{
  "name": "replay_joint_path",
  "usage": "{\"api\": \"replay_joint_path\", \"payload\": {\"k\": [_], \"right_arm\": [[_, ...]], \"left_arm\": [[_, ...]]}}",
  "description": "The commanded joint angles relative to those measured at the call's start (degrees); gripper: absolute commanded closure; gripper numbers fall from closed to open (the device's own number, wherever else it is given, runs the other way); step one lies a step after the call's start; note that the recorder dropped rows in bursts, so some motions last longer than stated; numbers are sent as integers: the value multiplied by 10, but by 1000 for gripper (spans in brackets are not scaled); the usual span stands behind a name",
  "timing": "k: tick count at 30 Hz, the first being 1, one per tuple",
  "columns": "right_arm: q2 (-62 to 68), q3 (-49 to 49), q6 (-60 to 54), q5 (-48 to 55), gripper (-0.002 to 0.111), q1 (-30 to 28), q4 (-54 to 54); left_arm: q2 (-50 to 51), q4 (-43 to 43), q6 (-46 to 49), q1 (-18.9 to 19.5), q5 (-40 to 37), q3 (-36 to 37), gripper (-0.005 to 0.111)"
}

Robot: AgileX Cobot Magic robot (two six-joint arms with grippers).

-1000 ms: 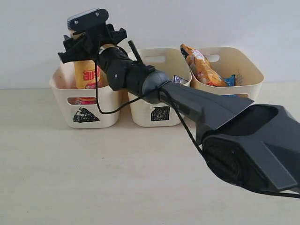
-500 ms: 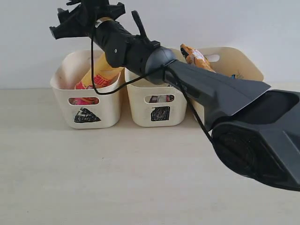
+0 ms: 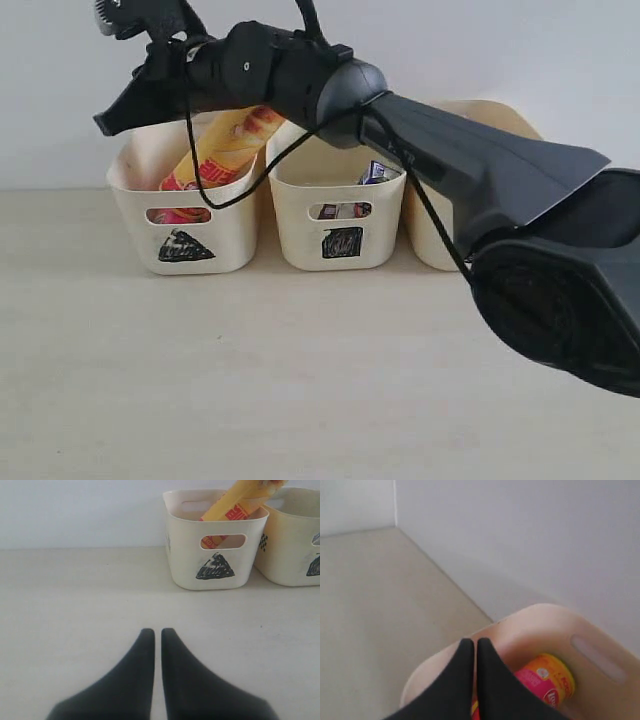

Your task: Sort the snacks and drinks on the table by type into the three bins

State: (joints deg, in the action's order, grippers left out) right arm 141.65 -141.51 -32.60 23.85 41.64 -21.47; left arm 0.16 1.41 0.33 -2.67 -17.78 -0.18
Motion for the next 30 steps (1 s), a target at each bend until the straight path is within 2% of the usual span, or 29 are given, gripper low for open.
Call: {"api": "replay_joint_path", "payload": {"k": [1,5,7,30], "right_arm": [[-31,-3,66,90,108,31,102],[-44,-3,161,164,109,61,247],[-46,-2,167,204,109,69,269],[-96,-2,184,449,109,88,267]], "left_arm": [[-2,1,1,2,0,2,102],[-2,1,1,2,0,2,102],[-2,1,1,2,0,2,102],[-2,1,1,2,0,2,102]]}}
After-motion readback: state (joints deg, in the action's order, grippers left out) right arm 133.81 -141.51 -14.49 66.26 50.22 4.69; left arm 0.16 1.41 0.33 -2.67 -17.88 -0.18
